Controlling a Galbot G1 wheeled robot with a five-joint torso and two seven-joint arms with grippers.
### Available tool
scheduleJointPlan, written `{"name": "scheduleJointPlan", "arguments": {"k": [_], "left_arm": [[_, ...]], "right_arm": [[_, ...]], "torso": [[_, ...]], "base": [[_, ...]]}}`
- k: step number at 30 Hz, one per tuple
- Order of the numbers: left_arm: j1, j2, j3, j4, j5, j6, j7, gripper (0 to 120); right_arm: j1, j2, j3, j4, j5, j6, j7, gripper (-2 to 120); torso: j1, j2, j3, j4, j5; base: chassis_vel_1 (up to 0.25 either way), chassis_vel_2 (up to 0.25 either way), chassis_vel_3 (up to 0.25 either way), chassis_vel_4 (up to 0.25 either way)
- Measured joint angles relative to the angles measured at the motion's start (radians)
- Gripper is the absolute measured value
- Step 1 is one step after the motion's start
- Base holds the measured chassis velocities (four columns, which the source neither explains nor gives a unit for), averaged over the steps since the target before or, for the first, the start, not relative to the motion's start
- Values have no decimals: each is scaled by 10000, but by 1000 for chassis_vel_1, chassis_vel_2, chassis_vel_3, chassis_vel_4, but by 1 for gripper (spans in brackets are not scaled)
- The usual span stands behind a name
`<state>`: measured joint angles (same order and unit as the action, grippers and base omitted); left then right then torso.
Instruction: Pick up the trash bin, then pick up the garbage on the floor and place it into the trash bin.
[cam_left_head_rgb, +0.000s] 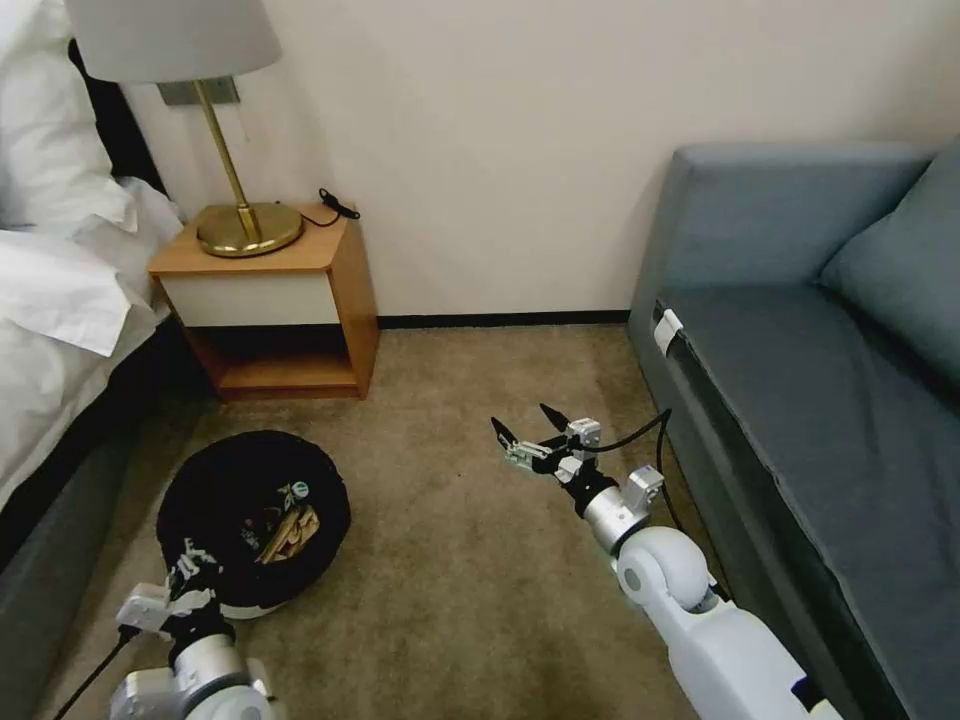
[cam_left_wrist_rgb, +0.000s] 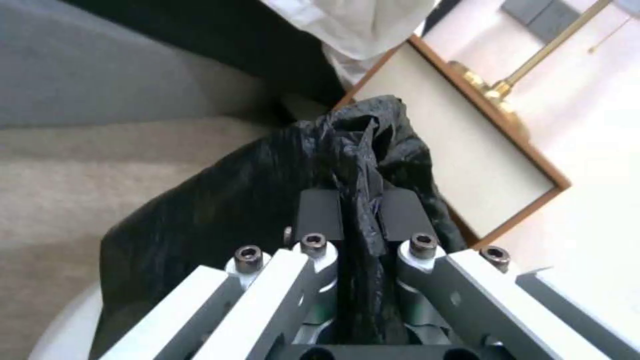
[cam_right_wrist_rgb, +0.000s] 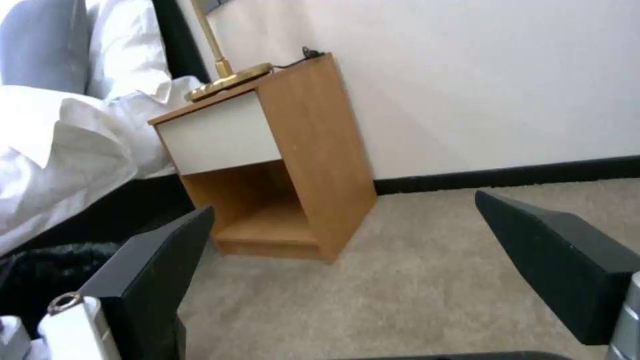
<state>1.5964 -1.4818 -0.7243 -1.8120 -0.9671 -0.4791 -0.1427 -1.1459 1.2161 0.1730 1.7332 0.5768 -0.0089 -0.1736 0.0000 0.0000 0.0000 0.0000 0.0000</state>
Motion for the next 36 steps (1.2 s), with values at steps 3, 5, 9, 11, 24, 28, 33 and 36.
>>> {"name": "scheduleJointPlan", "arguments": {"k": [3,5,9,11,24,28,33,36], "left_arm": [[-118,34,6,46,-446,-11,185,6],[-156,41,7,79,-666,-26,287,6],[-234,5,18,200,-1010,-39,437,6],[-256,-7,19,313,-1014,-39,440,6],[-321,71,-292,1137,-939,-110,-34,8],[-206,111,-353,1084,-731,-112,-97,20],[20,225,-487,918,98,-303,-264,39],[156,292,-500,762,317,-353,-316,48]], "right_arm": [[-30,5,53,-6,-23,-1,-8,100],[-32,12,64,-18,-27,-4,-14,100],[-6,41,57,-87,-57,-13,-38,100],[26,65,34,-127,-73,-14,-49,100],[397,474,-397,-662,-337,105,-147,100],[420,524,-459,-748,-350,144,-173,100],[425,566,-518,-777,-351,208,-188,100],[383,582,-522,-778,-364,243,-203,100]], "torso": [[0,0,0,0,0],[0,0,0,0,0],[0,0,0,0,0],[0,0,0,0,0],[-1,0,0,1,-3],[0,0,1,-1,-14],[0,0,0,-1,-7],[0,0,0,-1,-2]], "base": [[0,0,0,0],[0,0,0,0],[0,0,0,0],[0,0,0,0],[0,0,0,0],[0,0,0,0],[0,0,0,0],[0,0,0,0]]}}
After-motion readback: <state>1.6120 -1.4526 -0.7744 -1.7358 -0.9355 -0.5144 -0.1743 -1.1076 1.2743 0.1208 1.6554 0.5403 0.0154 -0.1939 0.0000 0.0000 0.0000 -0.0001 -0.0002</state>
